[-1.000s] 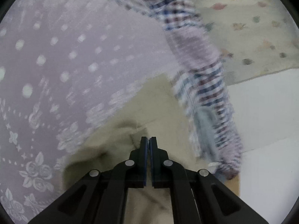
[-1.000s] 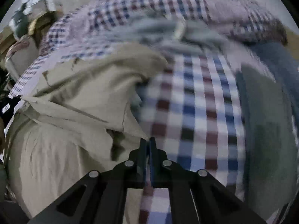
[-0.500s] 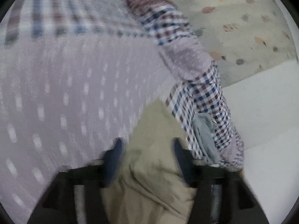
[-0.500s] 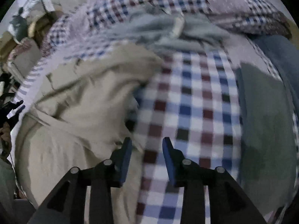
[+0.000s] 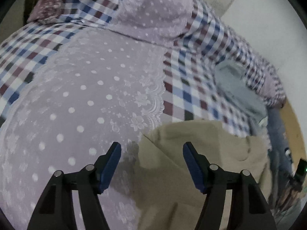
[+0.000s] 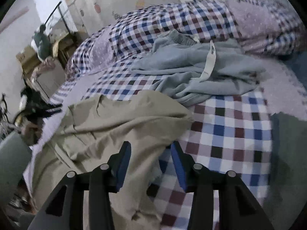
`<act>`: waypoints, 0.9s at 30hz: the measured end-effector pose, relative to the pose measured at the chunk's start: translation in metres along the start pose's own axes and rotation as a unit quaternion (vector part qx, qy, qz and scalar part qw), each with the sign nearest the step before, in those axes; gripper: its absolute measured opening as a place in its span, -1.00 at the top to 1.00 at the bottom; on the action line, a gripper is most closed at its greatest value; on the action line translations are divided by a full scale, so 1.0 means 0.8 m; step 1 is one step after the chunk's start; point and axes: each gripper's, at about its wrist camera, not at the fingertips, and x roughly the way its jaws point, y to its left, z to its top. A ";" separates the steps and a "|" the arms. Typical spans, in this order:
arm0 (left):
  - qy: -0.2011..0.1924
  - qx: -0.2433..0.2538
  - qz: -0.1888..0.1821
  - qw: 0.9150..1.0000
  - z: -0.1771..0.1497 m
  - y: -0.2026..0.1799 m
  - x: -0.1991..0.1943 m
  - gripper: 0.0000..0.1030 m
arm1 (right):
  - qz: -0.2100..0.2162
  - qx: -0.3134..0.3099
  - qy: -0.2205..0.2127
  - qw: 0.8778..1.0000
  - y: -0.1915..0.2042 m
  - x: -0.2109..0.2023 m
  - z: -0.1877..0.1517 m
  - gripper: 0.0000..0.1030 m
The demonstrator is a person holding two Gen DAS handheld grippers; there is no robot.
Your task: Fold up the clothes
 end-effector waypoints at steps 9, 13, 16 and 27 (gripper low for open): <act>-0.027 -0.014 0.001 1.000 0.007 0.009 0.018 0.90 | 0.060 0.117 -0.018 0.991 -0.088 0.037 0.016 0.03; -0.049 -0.027 0.004 0.998 0.010 0.014 0.019 0.91 | 0.071 0.150 -0.001 0.986 -0.118 0.070 0.020 0.02; -0.068 -0.049 0.003 0.996 0.011 0.027 0.013 0.91 | 0.067 0.164 0.010 0.984 -0.130 0.096 0.020 0.01; -0.092 -0.067 -0.001 0.993 0.007 0.047 0.004 0.92 | 0.122 0.192 -0.028 0.973 -0.128 0.138 0.027 0.30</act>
